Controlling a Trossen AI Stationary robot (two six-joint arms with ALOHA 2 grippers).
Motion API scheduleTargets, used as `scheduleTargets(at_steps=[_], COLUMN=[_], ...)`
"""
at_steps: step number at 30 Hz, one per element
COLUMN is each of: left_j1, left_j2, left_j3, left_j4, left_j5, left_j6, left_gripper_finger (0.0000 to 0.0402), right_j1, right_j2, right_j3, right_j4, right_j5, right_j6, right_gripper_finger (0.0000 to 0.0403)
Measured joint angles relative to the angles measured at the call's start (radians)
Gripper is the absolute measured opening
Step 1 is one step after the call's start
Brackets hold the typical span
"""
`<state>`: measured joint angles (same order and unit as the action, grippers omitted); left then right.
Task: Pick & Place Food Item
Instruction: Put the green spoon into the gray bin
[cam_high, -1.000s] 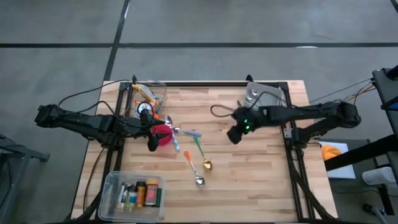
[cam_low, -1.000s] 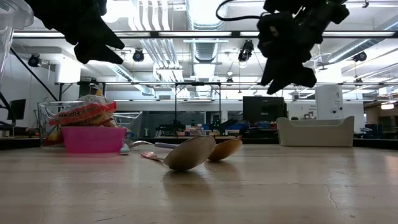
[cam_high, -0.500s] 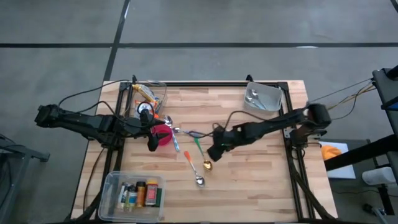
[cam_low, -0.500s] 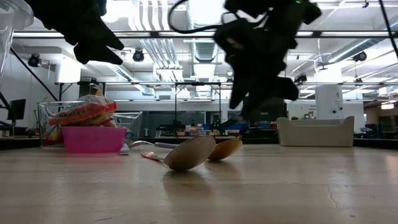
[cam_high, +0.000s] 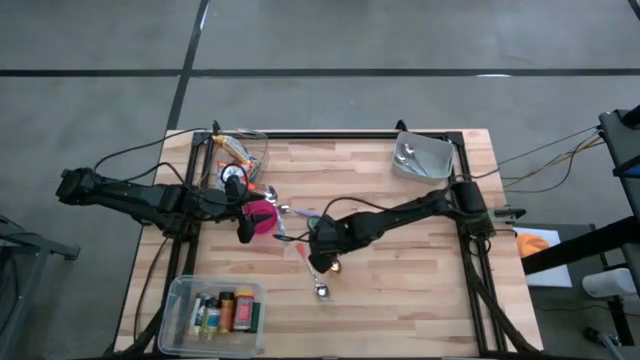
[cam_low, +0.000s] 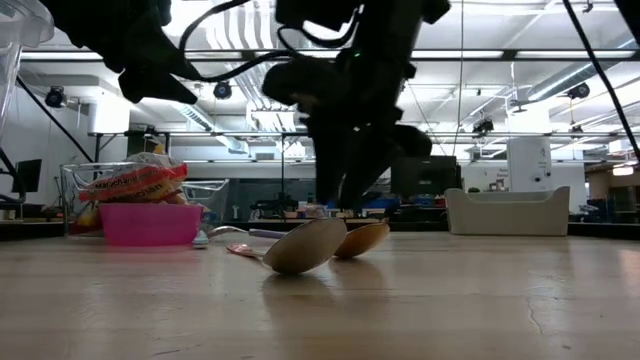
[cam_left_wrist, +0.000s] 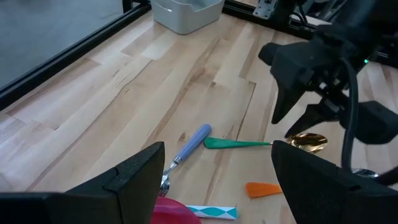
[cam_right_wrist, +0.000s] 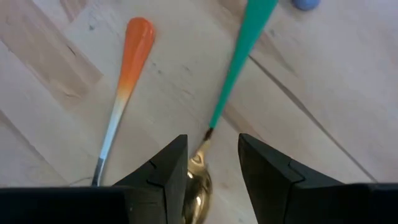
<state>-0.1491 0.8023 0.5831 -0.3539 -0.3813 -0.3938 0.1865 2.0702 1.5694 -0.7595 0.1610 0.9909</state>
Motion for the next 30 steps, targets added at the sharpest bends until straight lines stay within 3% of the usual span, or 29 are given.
scheduleTargets(at_steps=[11, 30], left_j1=[0.000, 0.000], left_j2=[0.000, 0.000], left_j3=[0.000, 0.000], left_j4=[-0.011, -0.011], left_j5=[0.000, 0.000], left_j6=[0.000, 0.000], left_gripper_finger=[0.0298, 0.0298], right_j1=[0.003, 0.003], right_j2=[0.084, 0.091], right_j3=[0.039, -0.018], right_j4=[0.007, 0.022], right_j5=[-0.009, -0.008], right_j6=[0.005, 0.005], right_gripper_finger=[0.0141, 0.0141])
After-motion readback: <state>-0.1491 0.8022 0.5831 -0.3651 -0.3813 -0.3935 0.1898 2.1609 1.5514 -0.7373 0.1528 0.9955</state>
